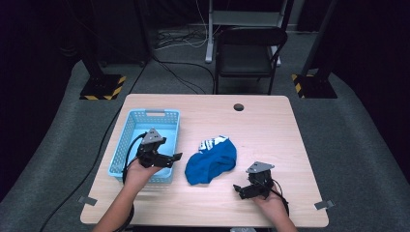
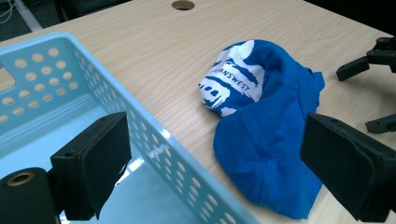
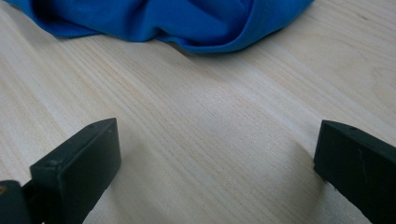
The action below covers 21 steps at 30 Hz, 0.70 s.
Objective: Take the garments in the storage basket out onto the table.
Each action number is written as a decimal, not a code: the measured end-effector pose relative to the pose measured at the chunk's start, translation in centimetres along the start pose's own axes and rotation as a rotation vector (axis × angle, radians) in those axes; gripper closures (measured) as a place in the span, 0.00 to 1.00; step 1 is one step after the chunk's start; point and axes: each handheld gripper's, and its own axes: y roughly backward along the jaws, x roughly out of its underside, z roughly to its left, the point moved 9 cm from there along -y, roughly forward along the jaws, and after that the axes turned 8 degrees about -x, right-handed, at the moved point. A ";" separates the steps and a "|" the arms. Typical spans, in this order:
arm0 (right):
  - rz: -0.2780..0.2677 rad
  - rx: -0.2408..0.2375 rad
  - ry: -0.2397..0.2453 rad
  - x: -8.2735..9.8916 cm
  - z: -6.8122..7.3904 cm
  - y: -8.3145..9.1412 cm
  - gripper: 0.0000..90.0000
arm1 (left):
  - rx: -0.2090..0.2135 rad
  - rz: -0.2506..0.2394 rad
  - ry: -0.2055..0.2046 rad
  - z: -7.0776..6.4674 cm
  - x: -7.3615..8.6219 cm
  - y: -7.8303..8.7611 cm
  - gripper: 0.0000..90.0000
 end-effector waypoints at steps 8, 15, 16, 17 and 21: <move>0.000 0.000 0.000 0.0 0.0 0.0 0.00 | -0.027 0.006 0.037 1.6 0.7 0.1 0.09; 0.000 0.000 0.001 0.0 0.0 0.0 0.00 | -0.029 0.011 0.089 2.7 1.3 0.3 0.09; 0.000 0.000 0.001 0.0 0.0 0.0 0.00 | -0.033 0.007 0.091 2.9 1.3 0.4 0.09; 0.001 0.000 0.001 0.0 0.0 0.0 0.00 | -0.039 0.014 0.089 3.0 1.4 0.4 0.09; 0.000 0.000 0.001 0.0 0.0 0.0 0.00 | -0.049 0.018 0.100 3.6 1.6 0.8 0.09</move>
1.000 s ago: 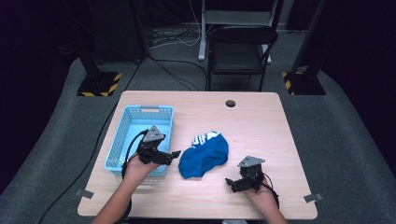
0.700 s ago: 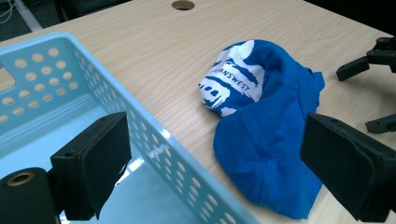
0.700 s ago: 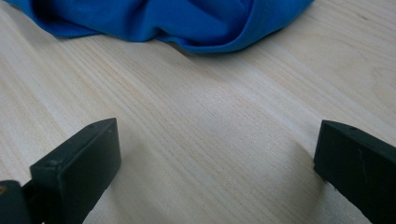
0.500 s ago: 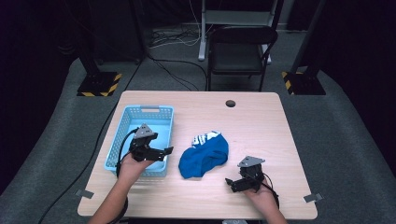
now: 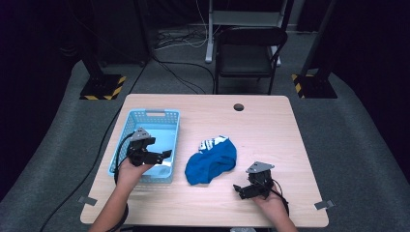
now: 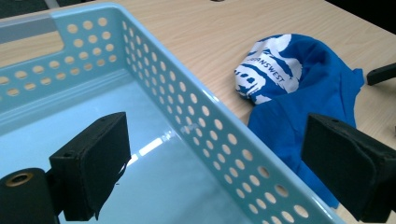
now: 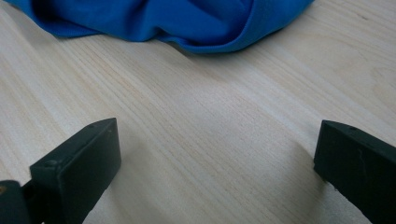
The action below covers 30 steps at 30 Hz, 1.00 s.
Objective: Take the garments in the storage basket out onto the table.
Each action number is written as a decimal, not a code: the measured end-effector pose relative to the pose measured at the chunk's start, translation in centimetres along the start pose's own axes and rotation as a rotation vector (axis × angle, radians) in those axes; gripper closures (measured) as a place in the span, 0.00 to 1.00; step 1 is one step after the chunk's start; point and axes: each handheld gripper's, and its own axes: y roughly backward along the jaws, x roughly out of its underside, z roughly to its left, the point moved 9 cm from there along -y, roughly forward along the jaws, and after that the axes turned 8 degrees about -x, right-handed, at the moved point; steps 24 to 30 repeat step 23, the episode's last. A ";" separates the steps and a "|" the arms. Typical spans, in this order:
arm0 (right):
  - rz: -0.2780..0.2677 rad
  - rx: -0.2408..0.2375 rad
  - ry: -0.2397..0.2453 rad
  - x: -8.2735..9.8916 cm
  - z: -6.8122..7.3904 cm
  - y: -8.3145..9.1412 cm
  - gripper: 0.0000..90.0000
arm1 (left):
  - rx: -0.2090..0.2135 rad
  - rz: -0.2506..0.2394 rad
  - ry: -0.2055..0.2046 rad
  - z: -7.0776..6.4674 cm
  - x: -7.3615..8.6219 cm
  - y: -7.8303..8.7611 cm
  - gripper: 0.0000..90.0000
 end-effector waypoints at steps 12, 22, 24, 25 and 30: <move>0.001 0.000 0.000 0.0 0.0 0.0 0.00 | -0.062 -0.025 0.077 3.0 -0.2 2.0 0.09; 0.000 0.000 0.000 0.0 0.0 0.0 0.00 | -0.144 -0.043 0.141 6.5 0.3 4.2 0.09; 0.001 0.000 0.000 0.0 0.0 0.0 0.00 | -0.138 -0.048 0.155 6.6 0.3 4.4 0.09; 0.001 0.000 0.000 0.0 0.0 0.0 0.00 | -0.138 -0.048 0.155 6.6 0.3 4.4 0.09; 0.001 0.000 0.000 0.0 0.0 0.0 0.00 | -0.138 -0.048 0.155 6.6 0.3 4.4 0.09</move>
